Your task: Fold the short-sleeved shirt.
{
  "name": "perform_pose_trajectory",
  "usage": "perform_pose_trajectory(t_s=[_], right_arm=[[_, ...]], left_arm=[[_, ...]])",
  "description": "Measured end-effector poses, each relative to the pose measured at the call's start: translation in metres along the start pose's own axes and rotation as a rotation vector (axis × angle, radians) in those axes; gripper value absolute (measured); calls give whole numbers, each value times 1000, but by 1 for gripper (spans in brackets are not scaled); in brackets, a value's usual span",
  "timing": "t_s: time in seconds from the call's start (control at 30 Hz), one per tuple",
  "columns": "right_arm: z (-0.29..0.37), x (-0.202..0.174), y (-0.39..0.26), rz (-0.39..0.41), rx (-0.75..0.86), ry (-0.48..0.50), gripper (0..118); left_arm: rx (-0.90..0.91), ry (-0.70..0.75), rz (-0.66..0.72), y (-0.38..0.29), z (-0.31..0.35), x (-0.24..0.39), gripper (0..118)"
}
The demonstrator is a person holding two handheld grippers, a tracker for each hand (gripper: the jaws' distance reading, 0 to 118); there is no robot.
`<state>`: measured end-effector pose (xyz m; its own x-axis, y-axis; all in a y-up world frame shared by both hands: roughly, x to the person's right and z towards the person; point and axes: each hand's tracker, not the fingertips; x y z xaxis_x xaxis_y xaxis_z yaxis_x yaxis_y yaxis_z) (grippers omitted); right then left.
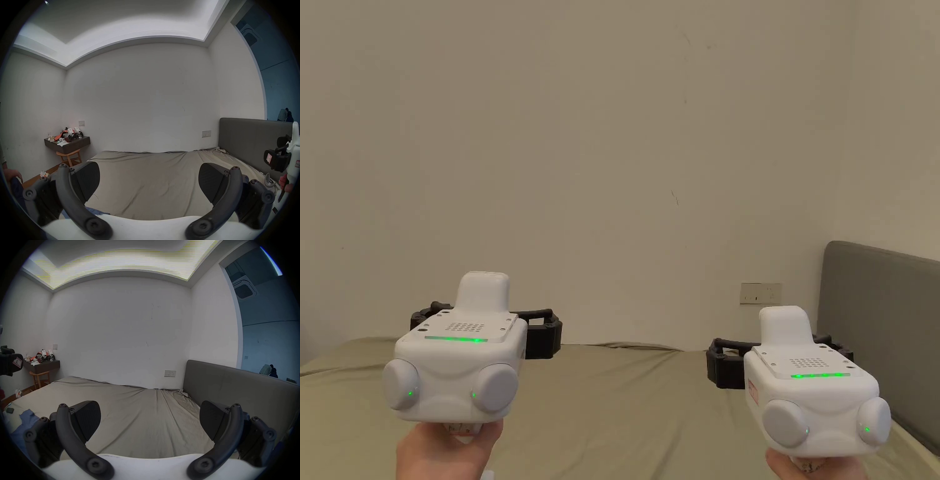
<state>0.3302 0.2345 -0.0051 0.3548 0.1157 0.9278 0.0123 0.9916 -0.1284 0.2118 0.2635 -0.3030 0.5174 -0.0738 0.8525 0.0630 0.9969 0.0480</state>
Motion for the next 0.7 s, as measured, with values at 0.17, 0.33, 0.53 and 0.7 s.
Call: perform_pose_trajectory(t_s=[0.17,0.33,0.53,0.7], right_arm=[[-2,1,1,2,3,-5,118],[-4,3,3,-7,9,-4,118],[-5,2,0,6,1,-4,118],[-3,3,0,12,6,-6,118]], left_arm=[[17,-16,22,0,1,-3,118],[16,-4,29,0,-2,-6,118],[16,0,37,-2,-2,-7,118],[13,-5,30,-3,-2,-6,118]])
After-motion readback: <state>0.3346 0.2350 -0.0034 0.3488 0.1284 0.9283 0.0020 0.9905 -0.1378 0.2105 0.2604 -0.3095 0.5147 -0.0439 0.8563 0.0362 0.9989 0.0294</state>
